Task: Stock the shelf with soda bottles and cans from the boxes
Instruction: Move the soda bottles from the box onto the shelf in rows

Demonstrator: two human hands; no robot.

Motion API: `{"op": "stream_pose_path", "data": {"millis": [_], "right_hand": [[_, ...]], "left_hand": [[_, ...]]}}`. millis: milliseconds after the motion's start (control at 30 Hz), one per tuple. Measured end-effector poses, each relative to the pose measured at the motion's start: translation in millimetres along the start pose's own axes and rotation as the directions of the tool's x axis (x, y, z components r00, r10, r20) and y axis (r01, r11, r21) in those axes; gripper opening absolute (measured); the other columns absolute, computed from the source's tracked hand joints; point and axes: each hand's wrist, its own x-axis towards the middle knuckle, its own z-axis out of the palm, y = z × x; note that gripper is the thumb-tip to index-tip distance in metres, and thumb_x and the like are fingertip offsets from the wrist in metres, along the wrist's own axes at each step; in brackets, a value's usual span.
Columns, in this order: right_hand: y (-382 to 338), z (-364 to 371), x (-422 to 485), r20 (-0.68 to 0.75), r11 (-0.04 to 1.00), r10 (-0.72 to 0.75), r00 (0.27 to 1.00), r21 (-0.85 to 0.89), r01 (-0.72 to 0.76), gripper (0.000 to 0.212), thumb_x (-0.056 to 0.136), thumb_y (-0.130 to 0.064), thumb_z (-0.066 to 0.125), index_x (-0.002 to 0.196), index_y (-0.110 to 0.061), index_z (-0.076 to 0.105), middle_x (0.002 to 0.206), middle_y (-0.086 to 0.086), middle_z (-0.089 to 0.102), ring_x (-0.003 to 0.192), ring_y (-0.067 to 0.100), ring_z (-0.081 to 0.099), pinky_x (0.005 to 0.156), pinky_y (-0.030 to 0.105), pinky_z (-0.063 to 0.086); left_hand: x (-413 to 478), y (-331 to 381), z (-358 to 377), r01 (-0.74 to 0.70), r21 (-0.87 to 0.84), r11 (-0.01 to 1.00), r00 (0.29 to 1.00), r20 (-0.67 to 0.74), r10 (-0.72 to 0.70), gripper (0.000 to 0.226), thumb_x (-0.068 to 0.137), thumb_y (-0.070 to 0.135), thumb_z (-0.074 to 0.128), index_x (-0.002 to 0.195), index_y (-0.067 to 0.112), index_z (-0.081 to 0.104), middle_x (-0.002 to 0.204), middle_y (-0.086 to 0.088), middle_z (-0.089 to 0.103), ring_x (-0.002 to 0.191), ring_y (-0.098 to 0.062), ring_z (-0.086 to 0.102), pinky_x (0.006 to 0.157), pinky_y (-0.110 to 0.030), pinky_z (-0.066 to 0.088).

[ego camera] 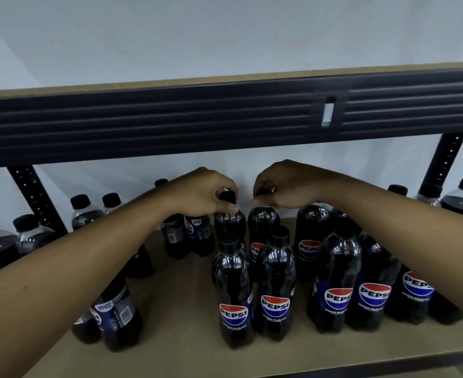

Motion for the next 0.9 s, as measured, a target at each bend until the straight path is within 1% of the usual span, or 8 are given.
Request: {"op": "stream_pose_path", "data": {"millis": [200,400,500,600,667,733,800,900], "right_hand": [[-1,0,-5,0.011,1.000,-0.008,1.000,0.020,0.008,0.020,0.095,-0.047,0.064,0.107,-0.033,0.070,0.107,-0.018,0.067,0.104,0.005,0.060,0.097,0.035,0.051],[-3,1,-8,0.028,1.000,0.001,1.000,0.011,-0.002,0.030,0.096,-0.050,0.062,0.121,-0.034,0.065,0.124,-0.014,0.062,0.116,0.009,0.056,0.103,0.033,0.046],[-5,0,-14,0.036,1.000,0.013,0.999,0.018,-0.013,0.040,0.096,-0.052,0.060,0.133,-0.036,0.059,0.134,-0.012,0.059,0.123,0.010,0.054,0.106,0.032,0.044],[-6,-2,-25,0.023,0.994,0.039,0.999,0.096,-0.041,0.047,0.096,-0.051,0.061,0.140,-0.037,0.053,0.140,-0.013,0.057,0.124,0.009,0.055,0.109,0.032,0.043],[-7,-7,-35,-0.011,0.989,0.041,0.999,0.140,-0.039,0.048,0.095,-0.051,0.062,0.141,-0.038,0.053,0.141,-0.015,0.056,0.121,0.006,0.057,0.108,0.030,0.044],[-10,-13,-48,-0.062,0.987,0.029,0.998,0.157,-0.019,0.047,0.095,-0.052,0.062,0.139,-0.039,0.055,0.138,-0.017,0.058,0.119,0.002,0.058,0.103,0.025,0.046],[-14,-19,-63,-0.098,0.988,0.008,0.995,0.156,0.008,0.043,0.096,-0.051,0.061,0.136,-0.038,0.058,0.134,-0.019,0.061,0.117,-0.001,0.059,0.102,0.022,0.046],[-21,-22,-82,-0.050,0.988,-0.053,0.997,0.146,0.060,0.039,0.096,-0.051,0.061,0.133,-0.038,0.061,0.127,-0.023,0.064,0.114,-0.006,0.059,0.106,0.024,0.047]], "left_hand": [[-3,2,0,0.019,-0.101,0.995,0.999,0.042,-0.015,0.022,0.090,0.039,0.076,0.108,0.029,0.071,0.105,0.008,0.075,0.067,-0.007,0.073,0.077,-0.024,0.054],[-9,3,0,0.040,-0.134,0.990,0.997,0.073,-0.031,0.026,0.090,0.040,0.075,0.114,0.033,0.070,0.117,0.009,0.073,0.073,-0.008,0.075,0.075,-0.014,0.047],[-13,5,1,0.042,-0.085,0.996,0.998,0.057,-0.037,0.031,0.090,0.045,0.073,0.119,0.036,0.068,0.117,0.012,0.072,0.073,-0.003,0.072,0.071,-0.012,0.045],[-22,7,2,0.068,0.015,0.998,0.998,-0.010,-0.068,0.046,0.086,0.056,0.072,0.130,0.044,0.062,0.100,0.024,0.065,0.083,0.011,0.061,0.066,-0.001,0.037],[-30,6,2,0.083,-0.005,0.997,0.995,-0.049,-0.083,0.055,0.082,0.062,0.072,0.133,0.047,0.059,0.105,0.028,0.062,0.099,0.007,0.061,0.075,-0.002,0.040],[-40,4,1,0.075,-0.041,0.996,0.993,-0.089,-0.078,0.060,0.077,0.072,0.067,0.132,0.049,0.059,0.119,0.024,0.065,0.114,0.003,0.060,0.094,-0.018,0.050],[-54,9,-1,0.043,-0.063,0.997,0.989,-0.139,-0.051,0.060,0.077,0.075,0.061,0.130,0.048,0.061,0.127,0.022,0.065,0.118,0.006,0.059,0.102,-0.027,0.051],[-76,24,1,-0.024,-0.150,0.988,0.985,-0.171,-0.002,0.047,0.086,0.061,0.062,0.128,0.041,0.065,0.121,0.026,0.067,0.112,0.010,0.060,0.099,-0.019,0.051]]}}
